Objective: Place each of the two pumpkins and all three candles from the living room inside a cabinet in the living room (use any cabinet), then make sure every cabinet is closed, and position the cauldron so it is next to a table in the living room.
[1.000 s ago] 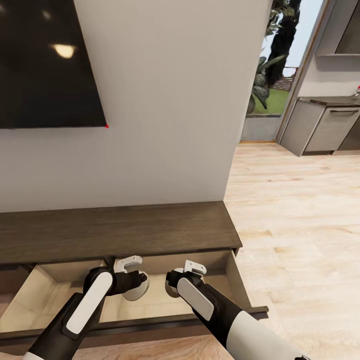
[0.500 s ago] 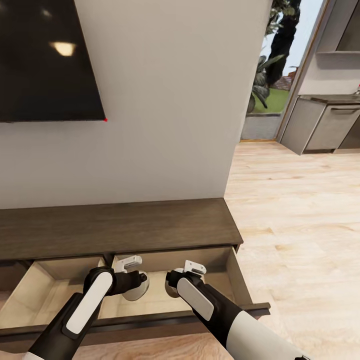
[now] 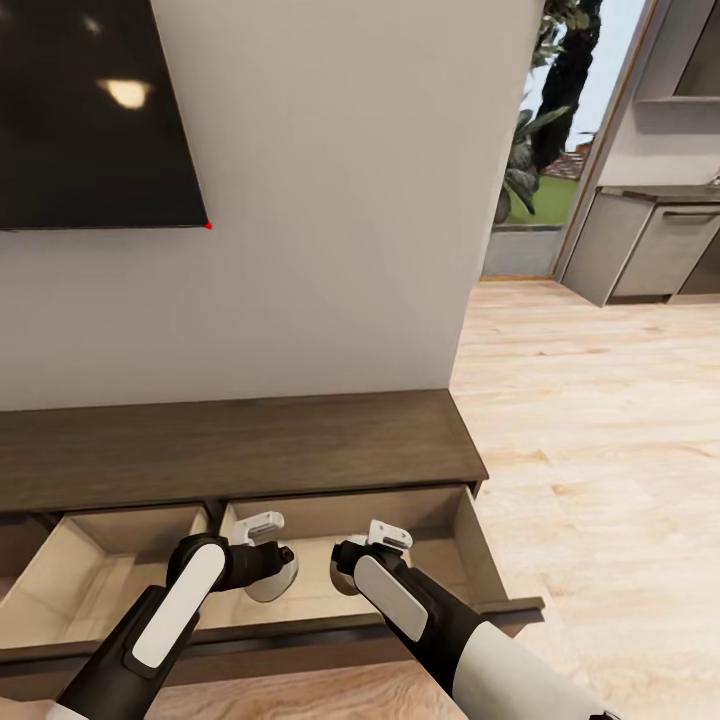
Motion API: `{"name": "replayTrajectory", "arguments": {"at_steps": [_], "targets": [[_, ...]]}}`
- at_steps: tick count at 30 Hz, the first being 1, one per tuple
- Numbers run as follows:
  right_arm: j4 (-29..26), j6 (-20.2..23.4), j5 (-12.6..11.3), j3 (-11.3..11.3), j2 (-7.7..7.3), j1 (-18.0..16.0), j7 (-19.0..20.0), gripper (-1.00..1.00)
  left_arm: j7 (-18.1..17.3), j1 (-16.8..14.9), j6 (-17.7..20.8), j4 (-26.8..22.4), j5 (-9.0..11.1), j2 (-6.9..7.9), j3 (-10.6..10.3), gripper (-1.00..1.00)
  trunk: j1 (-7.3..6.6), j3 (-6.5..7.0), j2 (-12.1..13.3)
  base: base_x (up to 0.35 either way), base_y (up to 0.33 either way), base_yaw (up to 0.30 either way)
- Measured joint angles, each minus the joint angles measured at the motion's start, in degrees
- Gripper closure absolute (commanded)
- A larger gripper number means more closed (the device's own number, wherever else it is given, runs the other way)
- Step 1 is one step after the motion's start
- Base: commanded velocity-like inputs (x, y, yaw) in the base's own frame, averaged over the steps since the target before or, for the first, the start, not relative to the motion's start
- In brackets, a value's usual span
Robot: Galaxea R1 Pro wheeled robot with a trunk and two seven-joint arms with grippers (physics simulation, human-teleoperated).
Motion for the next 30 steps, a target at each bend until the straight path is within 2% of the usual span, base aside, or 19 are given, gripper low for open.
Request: {"name": "replayTrajectory", "arguments": {"at_steps": [6, 21, 30], "targets": [[0.1, -0.1, 0.0, 1.5, 0.0, 0.0, -0.1, 1.0, 0.0, 0.0, 0.0, -0.1, 0.0, 0.0, 0.1, 1.0, 0.22, -0.18, -0.4, 0.0, 0.0, 0.0], [0.1, -0.1, 0.1, 1.7, 0.0, 0.0, -0.1, 1.0, 0.0, 0.0, 0.0, -0.1, -0.1, 0.0, 0.1, 1.0, 0.21, -0.18, -0.4, 0.125, 0.0, 0.0], [0.1, 0.0, 0.0, 1.6, 0.0, 0.0, -0.1, 1.0, 0.0, 0.0, 0.0, -0.1, -0.1, 0.06, 0.1, 1.0, 0.44, -0.36, -0.8, 0.018, 0.0, 0.0]]}}
